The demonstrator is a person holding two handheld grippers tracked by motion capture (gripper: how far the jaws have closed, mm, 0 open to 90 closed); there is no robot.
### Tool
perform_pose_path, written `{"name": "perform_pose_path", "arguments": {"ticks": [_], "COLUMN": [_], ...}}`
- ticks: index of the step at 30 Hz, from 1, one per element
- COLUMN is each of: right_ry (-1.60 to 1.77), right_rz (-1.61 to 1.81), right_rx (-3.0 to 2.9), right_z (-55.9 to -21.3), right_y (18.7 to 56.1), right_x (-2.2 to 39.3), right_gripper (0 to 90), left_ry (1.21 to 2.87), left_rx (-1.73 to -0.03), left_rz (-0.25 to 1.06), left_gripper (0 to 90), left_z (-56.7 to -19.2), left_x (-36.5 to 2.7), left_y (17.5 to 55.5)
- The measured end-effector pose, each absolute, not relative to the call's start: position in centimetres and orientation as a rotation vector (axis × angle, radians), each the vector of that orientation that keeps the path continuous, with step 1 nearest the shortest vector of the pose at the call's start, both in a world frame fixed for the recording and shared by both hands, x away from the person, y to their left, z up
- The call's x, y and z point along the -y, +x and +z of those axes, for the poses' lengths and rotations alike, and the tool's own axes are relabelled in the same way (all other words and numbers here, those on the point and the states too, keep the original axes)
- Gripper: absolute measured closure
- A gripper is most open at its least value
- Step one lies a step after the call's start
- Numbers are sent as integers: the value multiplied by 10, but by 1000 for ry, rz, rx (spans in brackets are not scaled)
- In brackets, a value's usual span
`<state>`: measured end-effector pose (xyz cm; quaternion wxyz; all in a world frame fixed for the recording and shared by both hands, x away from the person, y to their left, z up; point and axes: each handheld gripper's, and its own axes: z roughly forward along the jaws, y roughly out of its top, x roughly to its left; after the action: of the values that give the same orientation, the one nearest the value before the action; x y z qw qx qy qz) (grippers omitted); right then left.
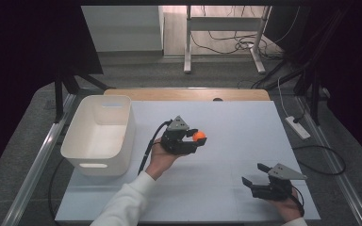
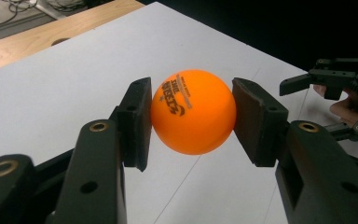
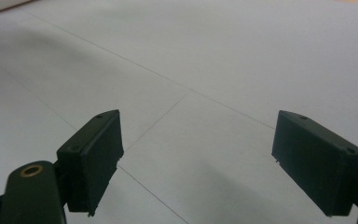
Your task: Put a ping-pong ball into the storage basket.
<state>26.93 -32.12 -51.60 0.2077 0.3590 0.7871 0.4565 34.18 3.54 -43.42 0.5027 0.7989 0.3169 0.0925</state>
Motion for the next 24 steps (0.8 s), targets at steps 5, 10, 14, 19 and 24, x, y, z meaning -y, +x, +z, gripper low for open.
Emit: {"name": "perform_pose_path", "arguments": {"ticks": [5,10,14,19,24], "right_ry": [999,998,994,995,994], "right_rz": [1271,1273,1273,1273,1273], "right_rx": [-2190,-2190,-2192,-2190,-2191], "right_z": [-516,-516,-516,-516,-516], "right_y": [269,269,269,269,269], "right_x": [321,321,321,321,321], "right_gripper": [158,158,158,158,158], "left_ry": [1917,1917,1917,1908,1903], "left_rx": [-771,-773,-775,-781,-782], "left_rz": [232,245,254,265,273], "left_gripper": [504,504,504,504,504], "left_z": [-431,-429,-427,-425,-423], "left_x": [-40,-45,-48,-53,-56], "left_y": [341,340,340,339,339]}}
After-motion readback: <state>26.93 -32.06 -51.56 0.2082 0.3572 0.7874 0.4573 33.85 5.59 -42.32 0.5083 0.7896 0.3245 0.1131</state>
